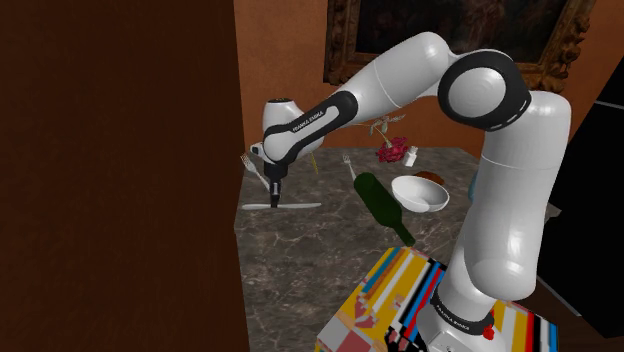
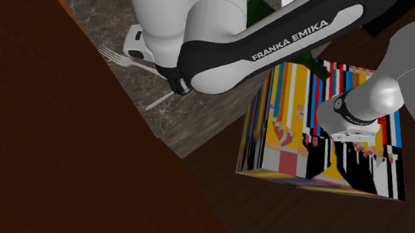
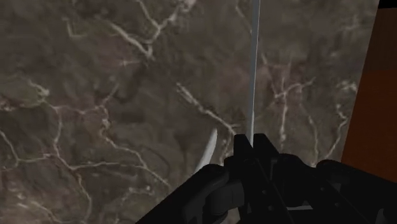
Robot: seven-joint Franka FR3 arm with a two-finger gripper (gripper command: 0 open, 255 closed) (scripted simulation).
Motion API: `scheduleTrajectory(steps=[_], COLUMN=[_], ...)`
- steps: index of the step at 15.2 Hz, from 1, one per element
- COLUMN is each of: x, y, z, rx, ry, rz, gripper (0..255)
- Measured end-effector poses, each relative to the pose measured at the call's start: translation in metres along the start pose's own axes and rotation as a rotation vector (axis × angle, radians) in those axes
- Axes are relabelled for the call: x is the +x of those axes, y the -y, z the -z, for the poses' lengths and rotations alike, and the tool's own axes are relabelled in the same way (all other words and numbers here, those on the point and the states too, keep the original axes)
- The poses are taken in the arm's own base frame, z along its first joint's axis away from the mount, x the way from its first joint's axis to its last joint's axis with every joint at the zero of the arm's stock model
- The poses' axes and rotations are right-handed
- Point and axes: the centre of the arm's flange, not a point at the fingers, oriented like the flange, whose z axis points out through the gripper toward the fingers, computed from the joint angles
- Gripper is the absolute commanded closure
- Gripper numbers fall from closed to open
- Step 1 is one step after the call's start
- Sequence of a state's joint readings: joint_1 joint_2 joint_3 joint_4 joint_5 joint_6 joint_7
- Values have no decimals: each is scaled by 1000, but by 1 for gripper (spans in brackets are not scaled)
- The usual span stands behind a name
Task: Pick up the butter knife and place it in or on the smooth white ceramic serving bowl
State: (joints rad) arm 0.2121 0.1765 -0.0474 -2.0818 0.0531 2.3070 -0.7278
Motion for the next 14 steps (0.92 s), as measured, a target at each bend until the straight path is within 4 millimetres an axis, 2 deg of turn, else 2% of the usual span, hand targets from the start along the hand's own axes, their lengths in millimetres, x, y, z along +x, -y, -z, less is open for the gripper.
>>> scheduleTrajectory(steps=[6, 14], x=[-1, 1], y=[1, 1], z=[3, 43], rx=[4, 4], ry=[5, 6], rz=[-1, -1], gripper=[255, 255])
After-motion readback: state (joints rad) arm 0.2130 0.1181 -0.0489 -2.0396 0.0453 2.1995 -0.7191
